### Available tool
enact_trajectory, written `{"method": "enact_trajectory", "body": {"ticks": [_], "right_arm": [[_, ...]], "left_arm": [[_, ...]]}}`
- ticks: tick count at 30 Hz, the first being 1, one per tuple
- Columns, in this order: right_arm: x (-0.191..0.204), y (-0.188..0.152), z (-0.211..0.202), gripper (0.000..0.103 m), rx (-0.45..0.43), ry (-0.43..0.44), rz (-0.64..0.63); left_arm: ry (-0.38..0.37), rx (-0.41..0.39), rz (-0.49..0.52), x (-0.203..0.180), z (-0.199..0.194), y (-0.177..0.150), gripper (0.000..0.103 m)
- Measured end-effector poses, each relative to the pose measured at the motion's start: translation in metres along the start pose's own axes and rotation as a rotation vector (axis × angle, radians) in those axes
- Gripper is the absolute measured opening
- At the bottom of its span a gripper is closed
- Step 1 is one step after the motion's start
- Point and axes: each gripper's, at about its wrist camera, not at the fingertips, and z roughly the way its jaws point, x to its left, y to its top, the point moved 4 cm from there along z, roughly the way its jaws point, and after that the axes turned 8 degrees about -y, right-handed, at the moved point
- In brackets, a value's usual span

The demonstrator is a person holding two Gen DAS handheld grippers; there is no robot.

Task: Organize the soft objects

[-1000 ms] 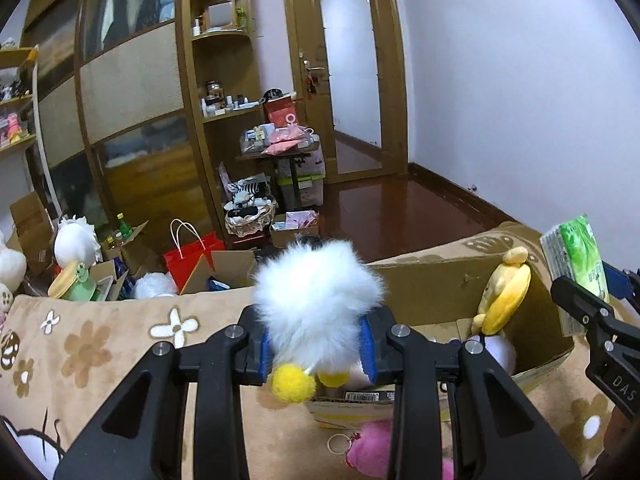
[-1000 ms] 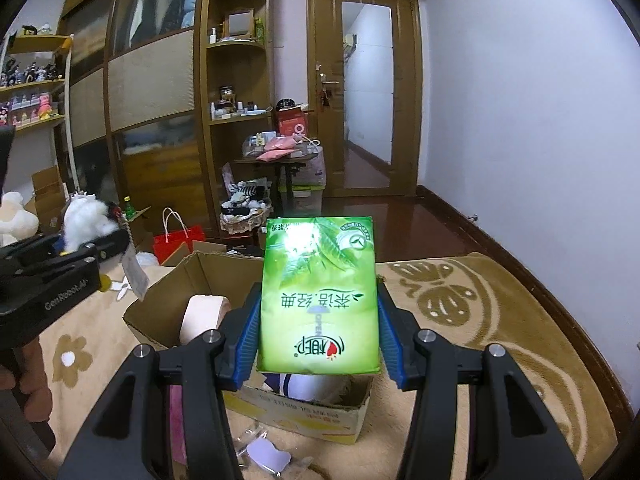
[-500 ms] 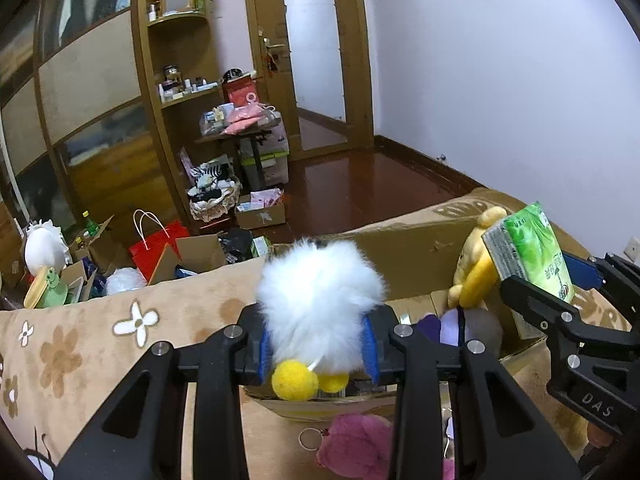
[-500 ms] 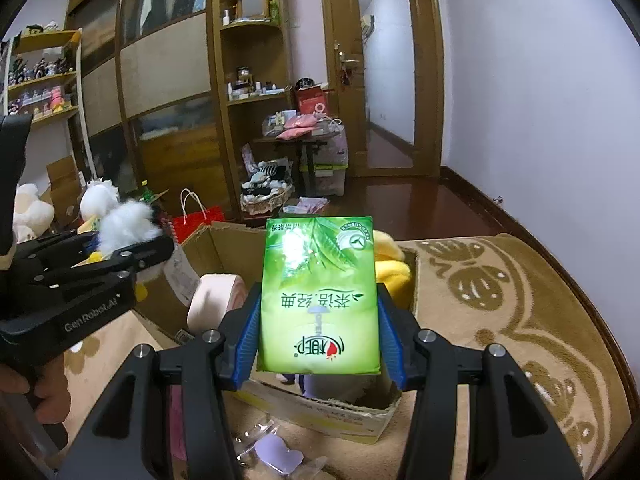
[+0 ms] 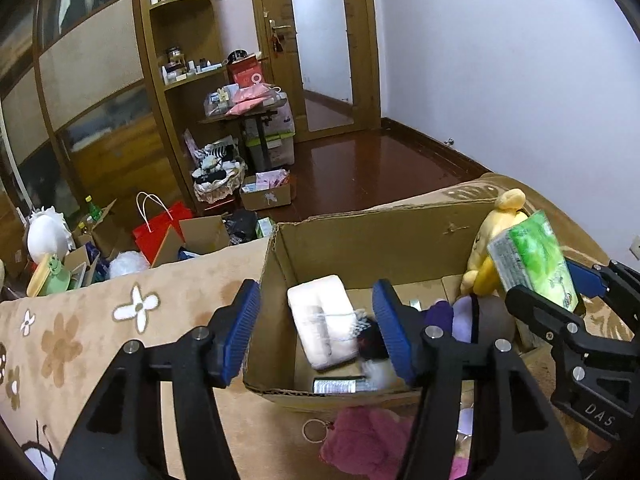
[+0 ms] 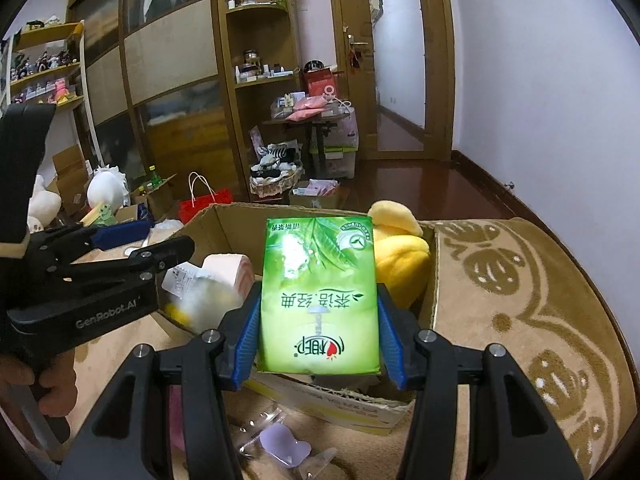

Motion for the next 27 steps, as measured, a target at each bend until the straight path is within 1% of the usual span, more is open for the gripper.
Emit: {"method": "enact_trajectory", "body": {"ticks": [1,2,3,4,6,8,9,10,12,14,16,17,21,22,24,26,27], "right_arm": [[-0.002,0.000,0.001,0.058,0.003,-0.003,0.006],[-0.003,0.000,0.001,0.060,0.006,-0.002,0.011],[-0.004,0.000,0.002,0.065,0.010,0.002,0.017],[-0.005,0.000,0.002,0.068,0.011,0.004,0.020],[-0.005,0.000,0.001,0.068,0.009,-0.003,0.019],[-0.004,0.000,0.000,0.072,0.012,-0.005,0.017],[-0.004,0.000,-0.001,0.078,0.011,-0.003,0.018],[-0.004,0.000,-0.003,0.081,0.010,-0.002,0.019],[-0.003,0.000,-0.006,0.081,0.008,-0.006,0.016],[-0.003,0.001,-0.009,0.083,0.009,-0.008,0.014],[-0.002,0.001,-0.013,0.089,0.005,-0.008,0.016],[-0.001,0.001,-0.014,0.090,0.003,-0.007,0.017],[0.002,0.000,-0.022,0.092,0.008,0.000,0.015],[0.003,-0.001,-0.024,0.096,0.009,0.002,0.015],[0.005,-0.001,-0.030,0.103,0.003,0.004,0.016],[0.007,-0.001,-0.036,0.103,-0.003,0.003,0.009],[0.008,-0.001,-0.038,0.103,-0.003,0.002,0.006]], "left_arm": [[-0.001,0.006,0.000,0.000,0.001,0.000,0.064],[-0.001,0.007,-0.001,0.000,0.001,0.000,0.067],[0.001,0.008,0.000,0.000,0.001,-0.001,0.067],[0.001,0.011,0.002,-0.001,0.002,-0.002,0.067],[0.004,0.028,0.001,0.000,0.004,-0.004,0.067],[0.020,0.040,-0.005,0.003,0.005,-0.006,0.067],[0.025,0.044,-0.009,0.004,0.006,-0.006,0.067],[0.028,0.048,-0.015,0.006,0.005,-0.005,0.067],[0.036,0.047,-0.023,0.009,0.002,-0.006,0.068],[0.049,0.040,-0.023,0.011,-0.004,-0.008,0.073],[0.063,0.031,-0.022,0.013,-0.010,-0.007,0.077],[0.068,0.028,-0.023,0.014,-0.013,-0.007,0.078],[0.062,0.015,-0.032,0.015,-0.024,-0.008,0.079],[0.070,0.014,-0.027,0.015,-0.028,-0.009,0.080],[0.076,0.010,-0.025,0.013,-0.034,-0.010,0.083],[0.080,0.005,-0.030,0.014,-0.042,-0.012,0.089],[0.079,0.003,-0.032,0.014,-0.046,-0.013,0.089]]}}
